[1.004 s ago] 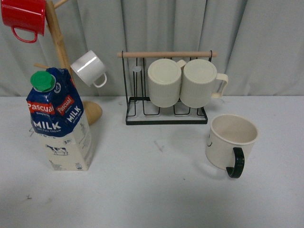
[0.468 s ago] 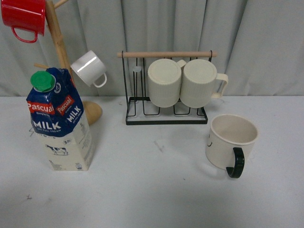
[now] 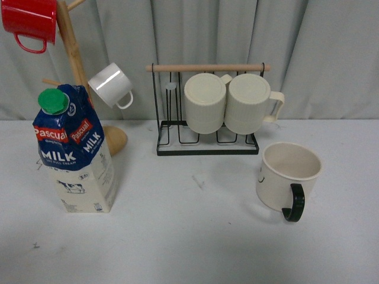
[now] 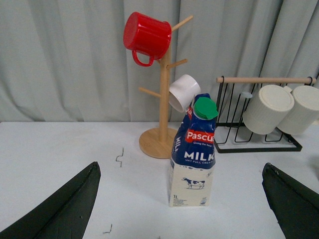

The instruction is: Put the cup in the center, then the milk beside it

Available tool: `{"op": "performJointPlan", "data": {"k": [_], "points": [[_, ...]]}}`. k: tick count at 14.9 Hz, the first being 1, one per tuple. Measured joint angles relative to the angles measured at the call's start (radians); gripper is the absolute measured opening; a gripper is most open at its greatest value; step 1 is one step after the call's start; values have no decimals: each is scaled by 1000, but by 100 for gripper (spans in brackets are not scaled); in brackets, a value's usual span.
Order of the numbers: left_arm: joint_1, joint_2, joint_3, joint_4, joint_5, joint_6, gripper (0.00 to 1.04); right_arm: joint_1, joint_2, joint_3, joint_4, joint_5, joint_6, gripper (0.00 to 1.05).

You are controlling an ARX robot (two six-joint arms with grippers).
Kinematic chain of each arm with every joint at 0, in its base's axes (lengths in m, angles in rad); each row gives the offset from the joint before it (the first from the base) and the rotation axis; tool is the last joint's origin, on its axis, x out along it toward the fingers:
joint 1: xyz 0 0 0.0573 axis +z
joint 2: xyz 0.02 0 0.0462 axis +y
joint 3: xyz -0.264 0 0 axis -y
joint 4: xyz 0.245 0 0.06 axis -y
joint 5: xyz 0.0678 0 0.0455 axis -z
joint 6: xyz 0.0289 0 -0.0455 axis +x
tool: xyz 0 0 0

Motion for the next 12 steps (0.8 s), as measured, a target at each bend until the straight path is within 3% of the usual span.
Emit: {"op": "performJointPlan", "data": {"k": [12], "points": [[0,0,0,0,0,0,98,0,0,0,0,0,0,98]]}}
